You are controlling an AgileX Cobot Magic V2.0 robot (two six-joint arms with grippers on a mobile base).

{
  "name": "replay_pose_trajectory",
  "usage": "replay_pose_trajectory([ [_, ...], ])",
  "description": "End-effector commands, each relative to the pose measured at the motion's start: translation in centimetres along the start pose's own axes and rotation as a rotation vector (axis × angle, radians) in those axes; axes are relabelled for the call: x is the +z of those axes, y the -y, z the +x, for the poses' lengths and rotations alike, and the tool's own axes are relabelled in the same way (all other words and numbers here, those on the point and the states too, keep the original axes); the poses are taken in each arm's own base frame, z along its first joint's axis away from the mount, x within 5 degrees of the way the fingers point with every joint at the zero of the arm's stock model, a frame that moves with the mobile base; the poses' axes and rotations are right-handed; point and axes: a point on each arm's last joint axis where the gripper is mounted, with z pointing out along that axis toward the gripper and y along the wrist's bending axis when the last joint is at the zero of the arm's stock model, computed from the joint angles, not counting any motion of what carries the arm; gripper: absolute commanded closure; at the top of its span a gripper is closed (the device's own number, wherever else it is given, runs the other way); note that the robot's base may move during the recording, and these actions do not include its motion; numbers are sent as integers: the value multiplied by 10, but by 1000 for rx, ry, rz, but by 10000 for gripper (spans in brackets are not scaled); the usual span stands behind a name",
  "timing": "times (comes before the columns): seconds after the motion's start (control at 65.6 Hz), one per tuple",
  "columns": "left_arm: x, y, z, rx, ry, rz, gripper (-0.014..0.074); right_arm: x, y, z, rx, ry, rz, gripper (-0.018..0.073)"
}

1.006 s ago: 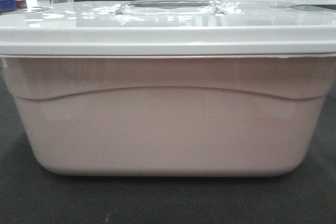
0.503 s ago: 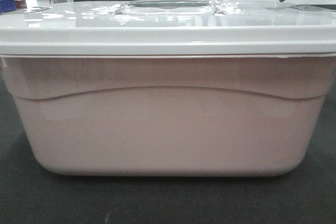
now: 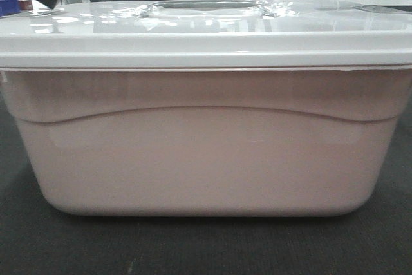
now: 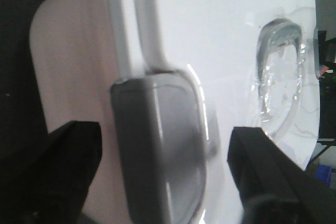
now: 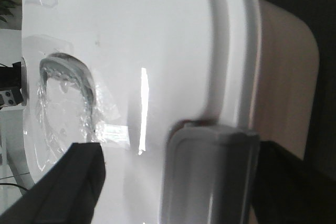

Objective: Grab white bin and place on right shelf
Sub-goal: 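Close both grippers on the white lid rim at the bin's ends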

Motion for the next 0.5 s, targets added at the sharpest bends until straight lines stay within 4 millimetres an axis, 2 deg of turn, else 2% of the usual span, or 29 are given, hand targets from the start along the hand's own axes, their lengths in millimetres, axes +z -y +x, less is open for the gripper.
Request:
replay_pose_trajectory([
  [0.0, -8, 25, 0, 16, 5, 131, 197, -6, -30, 13, -46, -82, -139, -64],
  [0.488, -7, 26, 1, 35, -8, 142, 197, -3, -32, 14, -65, -94, -143, -64],
])
